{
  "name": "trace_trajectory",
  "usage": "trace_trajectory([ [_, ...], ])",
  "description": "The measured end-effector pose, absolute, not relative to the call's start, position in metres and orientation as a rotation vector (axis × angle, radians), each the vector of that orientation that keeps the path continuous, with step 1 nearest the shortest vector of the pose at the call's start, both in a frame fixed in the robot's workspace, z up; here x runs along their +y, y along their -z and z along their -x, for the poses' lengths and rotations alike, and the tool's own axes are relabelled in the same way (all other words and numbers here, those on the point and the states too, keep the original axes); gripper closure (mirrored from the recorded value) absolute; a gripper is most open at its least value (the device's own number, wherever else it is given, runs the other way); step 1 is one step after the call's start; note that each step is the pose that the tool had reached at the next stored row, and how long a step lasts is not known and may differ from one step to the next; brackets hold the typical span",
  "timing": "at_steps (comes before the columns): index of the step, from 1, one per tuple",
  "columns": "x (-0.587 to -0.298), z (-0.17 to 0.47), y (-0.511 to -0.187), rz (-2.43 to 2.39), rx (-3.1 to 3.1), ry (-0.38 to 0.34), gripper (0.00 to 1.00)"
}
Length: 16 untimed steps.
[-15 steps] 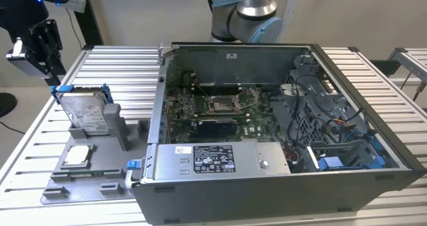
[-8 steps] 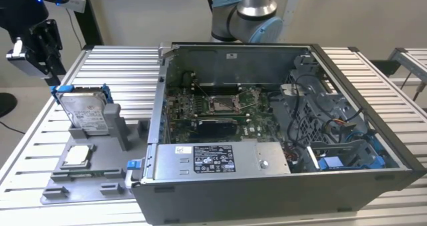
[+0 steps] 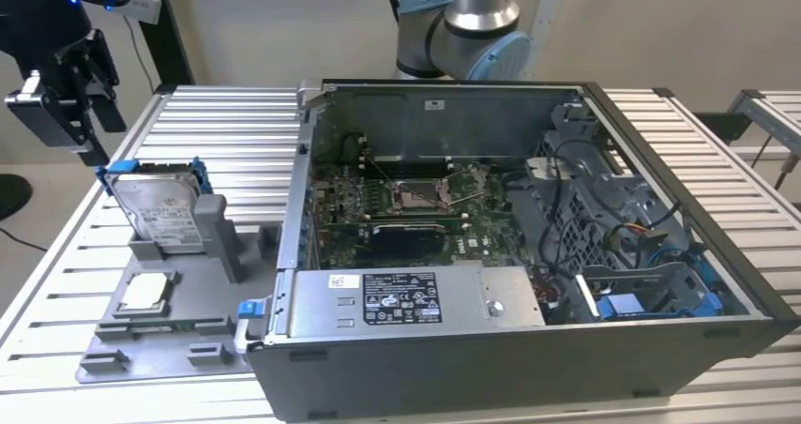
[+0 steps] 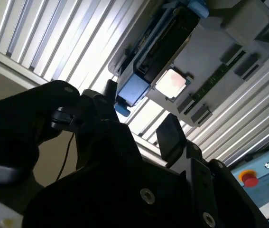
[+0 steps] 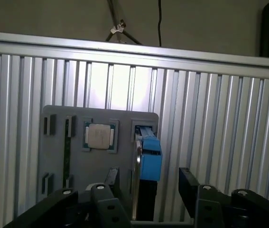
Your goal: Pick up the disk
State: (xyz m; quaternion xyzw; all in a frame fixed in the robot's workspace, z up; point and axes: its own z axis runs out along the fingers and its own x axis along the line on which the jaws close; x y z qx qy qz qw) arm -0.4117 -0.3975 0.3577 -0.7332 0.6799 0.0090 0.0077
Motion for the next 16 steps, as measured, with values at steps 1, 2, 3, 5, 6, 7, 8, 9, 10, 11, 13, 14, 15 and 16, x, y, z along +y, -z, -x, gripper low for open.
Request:
trace_trajectory([
  [1, -0.398, 0.412, -0.358, 2.292, 2.125, -0.028, 0.00],
  [2, -0.398, 0.412, -0.358, 2.292, 2.125, -0.028, 0.00],
  [3, -0.398, 0.412, -0.358, 2.292, 2.125, -0.028, 0.00],
  [5, -0.398, 0.412, -0.358, 2.292, 2.125, -0.028, 0.00],
  [6, -0.398, 0.412, -0.357, 2.292, 2.125, -0.028, 0.00],
  [7, -0.398, 0.412, -0.355, 2.292, 2.125, -0.028, 0.00],
  [8, -0.398, 0.412, -0.353, 2.292, 2.125, -0.027, 0.00],
  [9, -0.398, 0.412, -0.352, 2.292, 2.125, -0.027, 0.00],
  [10, -0.398, 0.412, -0.350, 2.292, 2.125, -0.027, 0.00],
  [11, -0.398, 0.412, -0.348, 2.292, 2.125, -0.026, 0.00],
  [13, -0.397, 0.412, -0.344, 2.291, 2.124, -0.026, 0.00],
  [14, -0.397, 0.412, -0.343, 2.291, 2.124, -0.026, 0.00],
  [15, -0.397, 0.412, -0.341, 2.291, 2.124, -0.026, 0.00],
  [16, -0.397, 0.412, -0.339, 2.291, 2.124, -0.027, 0.00],
])
